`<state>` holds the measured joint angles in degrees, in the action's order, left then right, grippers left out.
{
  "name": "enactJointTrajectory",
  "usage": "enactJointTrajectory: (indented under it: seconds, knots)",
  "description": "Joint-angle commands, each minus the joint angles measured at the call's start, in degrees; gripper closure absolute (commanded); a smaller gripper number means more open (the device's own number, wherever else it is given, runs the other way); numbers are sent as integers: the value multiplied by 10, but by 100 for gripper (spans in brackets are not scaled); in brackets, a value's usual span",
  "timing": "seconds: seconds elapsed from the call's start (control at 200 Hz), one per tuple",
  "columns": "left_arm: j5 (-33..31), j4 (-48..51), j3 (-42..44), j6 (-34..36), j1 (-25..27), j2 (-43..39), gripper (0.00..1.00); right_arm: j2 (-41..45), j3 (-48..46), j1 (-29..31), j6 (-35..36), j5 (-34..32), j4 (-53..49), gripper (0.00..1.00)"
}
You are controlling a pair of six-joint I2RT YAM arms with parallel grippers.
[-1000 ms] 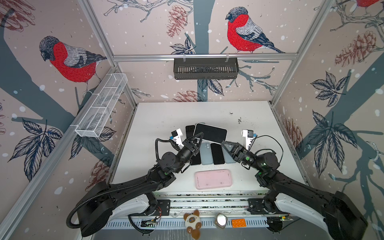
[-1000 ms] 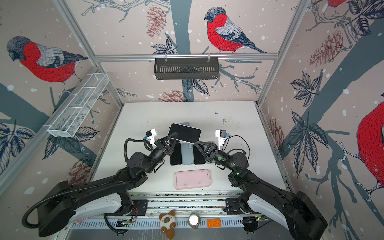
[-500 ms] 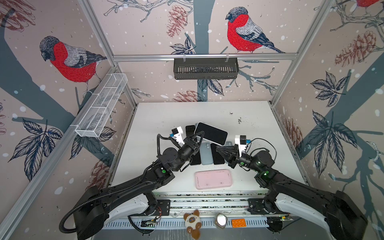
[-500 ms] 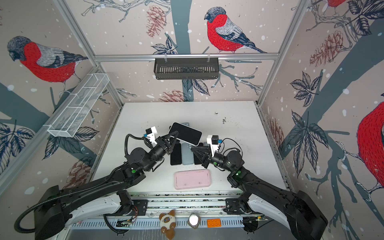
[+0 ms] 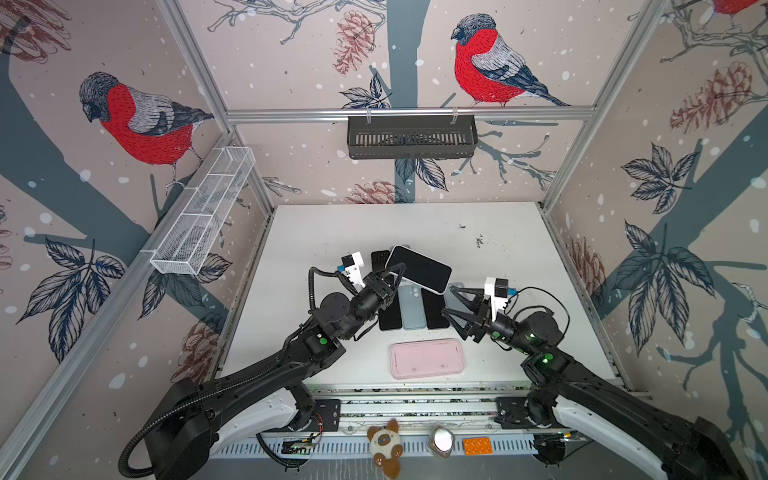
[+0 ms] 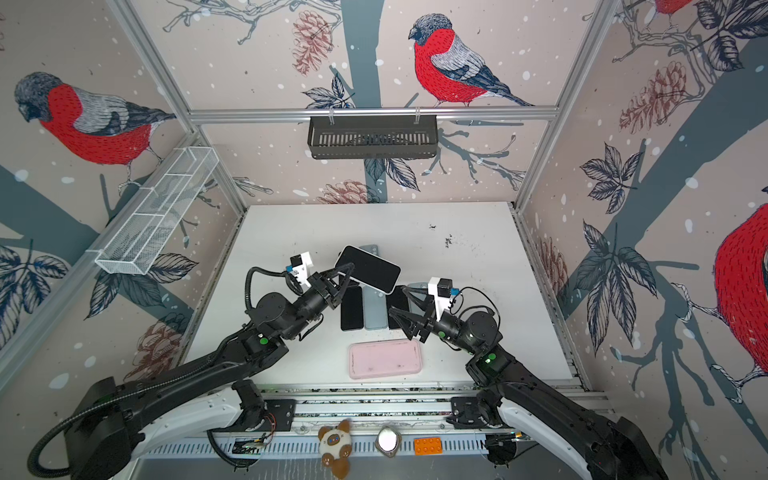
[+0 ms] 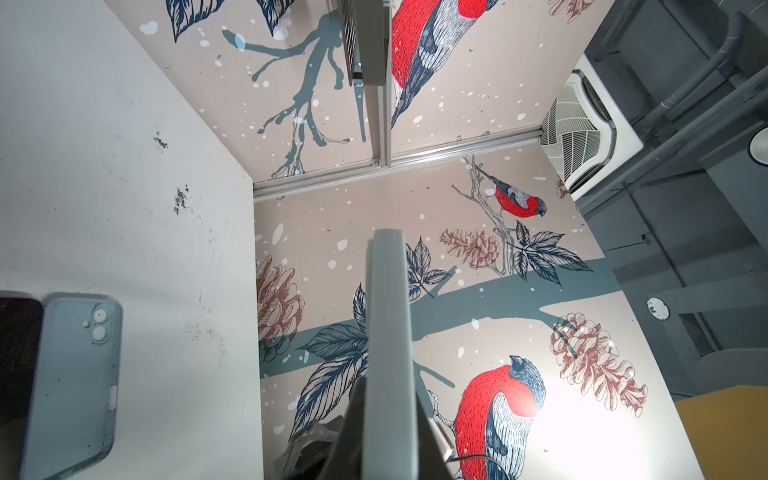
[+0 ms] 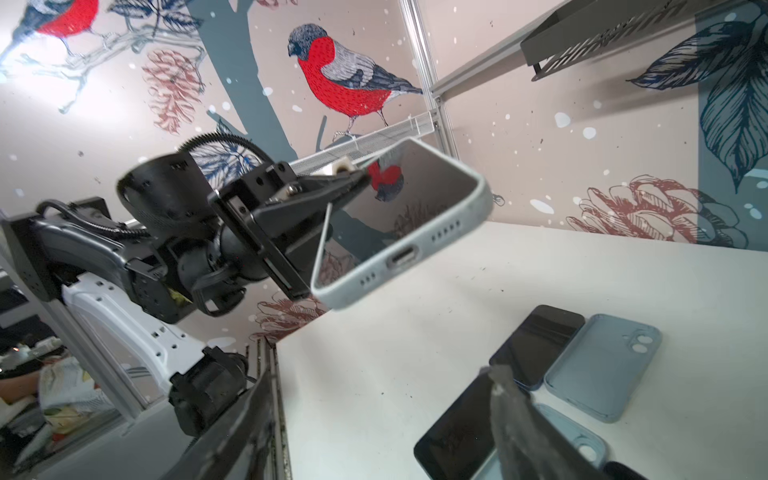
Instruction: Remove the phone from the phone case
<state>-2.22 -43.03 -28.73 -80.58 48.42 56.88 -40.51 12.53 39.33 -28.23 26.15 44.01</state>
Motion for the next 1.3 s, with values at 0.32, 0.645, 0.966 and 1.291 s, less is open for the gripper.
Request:
enactJointTrajectory:
  seconds: [0.32,0.645,0.966,1.291]
  knots:
    - [23,-110,16,-21,0,20,100,-106,41,-32,-193,80,162,32]
    - [28,-132,21,-19,4,31,100,-151,39,-34,-220,99,210,76]
    - [25,-90,7,-16,6,24,100,-168,29,-7,-104,87,127,86]
    - [43,-53,-25,-6,6,36,100,-162,26,47,54,-14,58,87]
